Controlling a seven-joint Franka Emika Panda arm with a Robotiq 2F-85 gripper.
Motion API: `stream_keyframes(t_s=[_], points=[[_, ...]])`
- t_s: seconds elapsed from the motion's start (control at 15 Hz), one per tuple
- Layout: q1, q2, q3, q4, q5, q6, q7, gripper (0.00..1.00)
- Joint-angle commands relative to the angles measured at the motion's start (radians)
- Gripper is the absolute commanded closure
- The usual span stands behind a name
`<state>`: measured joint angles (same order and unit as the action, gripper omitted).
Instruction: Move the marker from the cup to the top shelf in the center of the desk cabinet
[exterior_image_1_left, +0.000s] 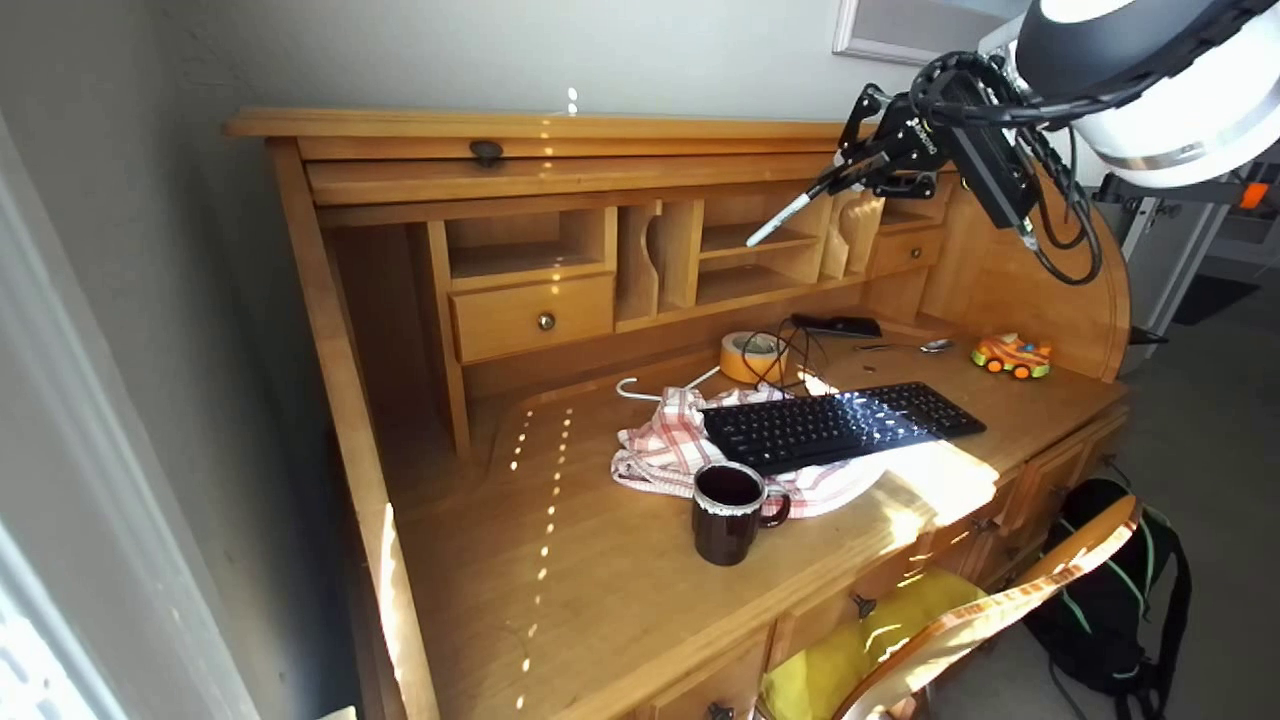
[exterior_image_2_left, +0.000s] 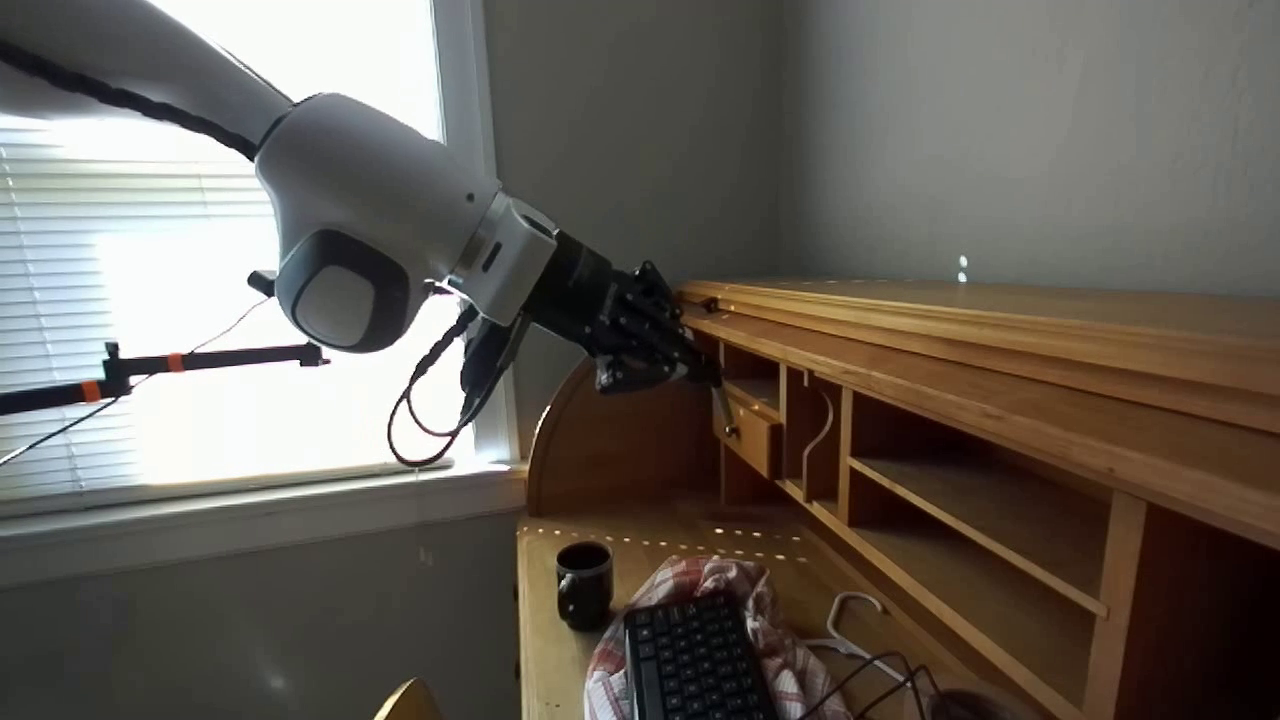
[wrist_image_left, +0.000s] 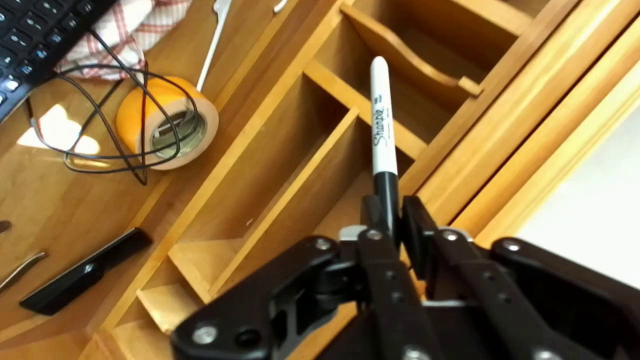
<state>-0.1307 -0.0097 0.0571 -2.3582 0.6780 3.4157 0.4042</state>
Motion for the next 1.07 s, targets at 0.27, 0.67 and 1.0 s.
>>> stream_keyframes(t_s=[0.27,0.67,1.0], points=[[0.048,0.207,-0.067,0.069,0.046,0.344,0.071,0.96],[0.061,0.386,-0.083,0.107,0.051,0.569,0.044,0.96],[0.073,0.523,-0.08,0.172,0.028,0.747,0.027,0.96]])
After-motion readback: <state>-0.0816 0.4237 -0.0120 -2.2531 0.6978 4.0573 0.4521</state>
